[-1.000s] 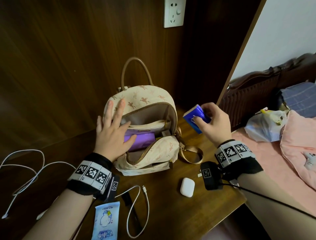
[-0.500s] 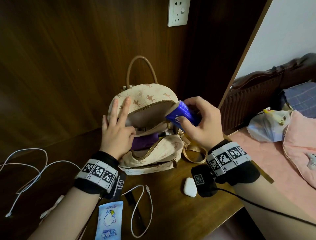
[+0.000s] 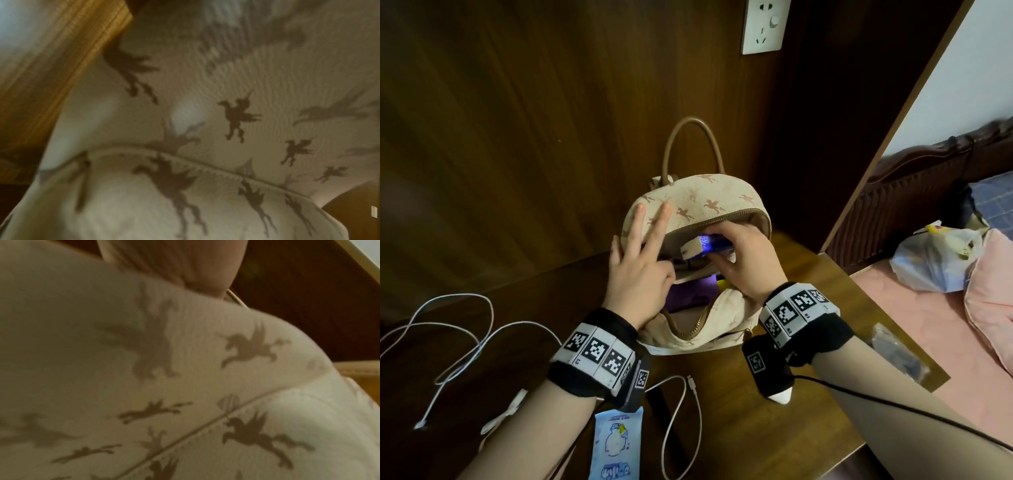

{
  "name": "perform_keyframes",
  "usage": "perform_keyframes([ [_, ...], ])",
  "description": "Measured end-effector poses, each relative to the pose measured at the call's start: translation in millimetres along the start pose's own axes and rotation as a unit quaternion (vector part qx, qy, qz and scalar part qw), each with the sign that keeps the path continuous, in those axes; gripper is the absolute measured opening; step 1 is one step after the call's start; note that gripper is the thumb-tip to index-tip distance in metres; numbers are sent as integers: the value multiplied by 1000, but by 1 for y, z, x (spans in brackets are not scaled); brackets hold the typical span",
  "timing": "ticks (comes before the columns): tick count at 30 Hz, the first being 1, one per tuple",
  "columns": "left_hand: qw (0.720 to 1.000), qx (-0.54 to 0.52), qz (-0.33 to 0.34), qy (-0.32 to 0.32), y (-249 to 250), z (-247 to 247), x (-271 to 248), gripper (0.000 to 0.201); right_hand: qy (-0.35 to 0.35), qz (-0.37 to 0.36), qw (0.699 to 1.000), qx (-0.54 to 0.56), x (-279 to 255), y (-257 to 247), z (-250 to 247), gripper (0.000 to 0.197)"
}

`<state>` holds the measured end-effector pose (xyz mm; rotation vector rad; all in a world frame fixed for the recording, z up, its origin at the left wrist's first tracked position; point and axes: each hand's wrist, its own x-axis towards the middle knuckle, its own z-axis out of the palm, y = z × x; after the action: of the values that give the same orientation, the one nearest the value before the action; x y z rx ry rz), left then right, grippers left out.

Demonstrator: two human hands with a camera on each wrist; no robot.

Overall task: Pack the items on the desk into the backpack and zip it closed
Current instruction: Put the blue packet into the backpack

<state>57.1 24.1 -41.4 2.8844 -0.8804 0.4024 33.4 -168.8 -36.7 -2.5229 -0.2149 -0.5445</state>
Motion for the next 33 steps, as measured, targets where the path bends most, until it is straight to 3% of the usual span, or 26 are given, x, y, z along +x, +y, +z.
perform_keyframes([
  [4,1000,17,1,3,3,-2,-1,16,-31,70,996,36,4,11,17,40],
  [15,1000,10,10,19,4,0,0,11,-65,152,986,-17,4,16,26,45],
  [21,999,-18,18,35,1,4,0,8,-99,118,984,-93,10,12,23,31],
  [26,999,-25,19,40,0,4,0,9,-129,139,976,-105,15,19,33,15],
  [30,998,-29,21,44,0,4,1,11,-115,140,975,-126,12,23,43,42],
  [33,998,-33,23,49,-1,5,0,12,-107,125,975,-150,10,21,43,36],
])
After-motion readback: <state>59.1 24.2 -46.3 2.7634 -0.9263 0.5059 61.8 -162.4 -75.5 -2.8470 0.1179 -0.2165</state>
